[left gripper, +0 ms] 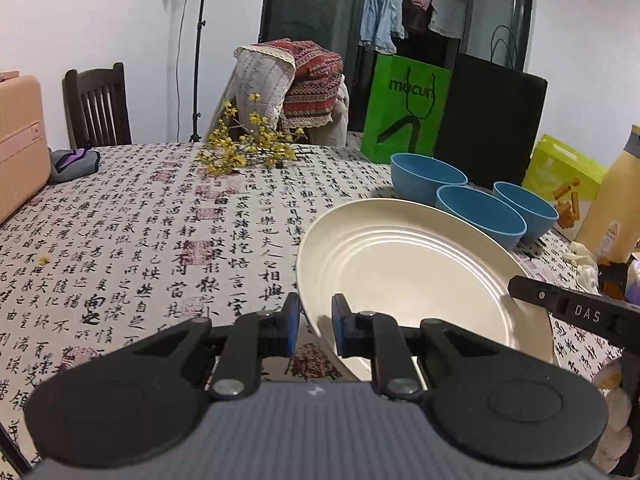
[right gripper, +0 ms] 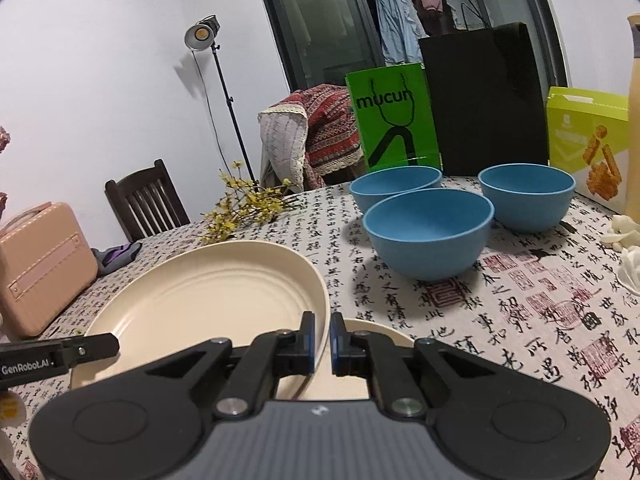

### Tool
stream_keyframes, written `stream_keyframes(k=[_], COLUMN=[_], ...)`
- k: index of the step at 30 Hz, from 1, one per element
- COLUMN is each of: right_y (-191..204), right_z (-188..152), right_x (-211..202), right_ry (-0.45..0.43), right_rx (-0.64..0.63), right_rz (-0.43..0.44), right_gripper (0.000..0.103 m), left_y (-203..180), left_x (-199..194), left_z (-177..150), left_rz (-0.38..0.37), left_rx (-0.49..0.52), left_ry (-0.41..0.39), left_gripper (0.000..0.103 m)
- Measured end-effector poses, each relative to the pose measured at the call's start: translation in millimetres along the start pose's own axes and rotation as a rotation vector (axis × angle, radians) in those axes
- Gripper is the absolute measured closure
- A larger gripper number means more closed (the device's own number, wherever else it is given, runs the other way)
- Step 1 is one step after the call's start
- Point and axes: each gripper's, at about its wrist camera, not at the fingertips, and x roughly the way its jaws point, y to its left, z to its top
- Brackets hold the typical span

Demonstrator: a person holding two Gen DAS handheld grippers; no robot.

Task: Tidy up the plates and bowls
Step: 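Carry the cream plate with both grippers toward the blue bowls, then lower the cream plate with both grippers onto the stacked cream plates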

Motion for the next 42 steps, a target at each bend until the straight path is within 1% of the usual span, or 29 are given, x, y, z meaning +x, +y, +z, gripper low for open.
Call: stream_keyframes(k=[23,33,42], right_y=[-28.7,-34.0,-32.2], right_z=[-16.6,-24.3,-31.4], right_x=[-12.4,-16.0,-16.3], right_ry=[0.009,0.012,0.007], right_rx=[-0.009,-0.028,-0.081], right_rz=[-0.074,-0.109,-0.152], right_gripper=[0.096,0.096,0.096], left_y=[-32.0,-44.9,-56.6], left_x=[15.8,20.9,22.1], left_z=[-20.5,-28.3,-35.8], left_rz=[-0.031,-0.027,-0.012], left_rx=[0.066,0.105,0.157], left_ry=[0.045,0.055,0.056], left_gripper=[0.086,0.086,0.085])
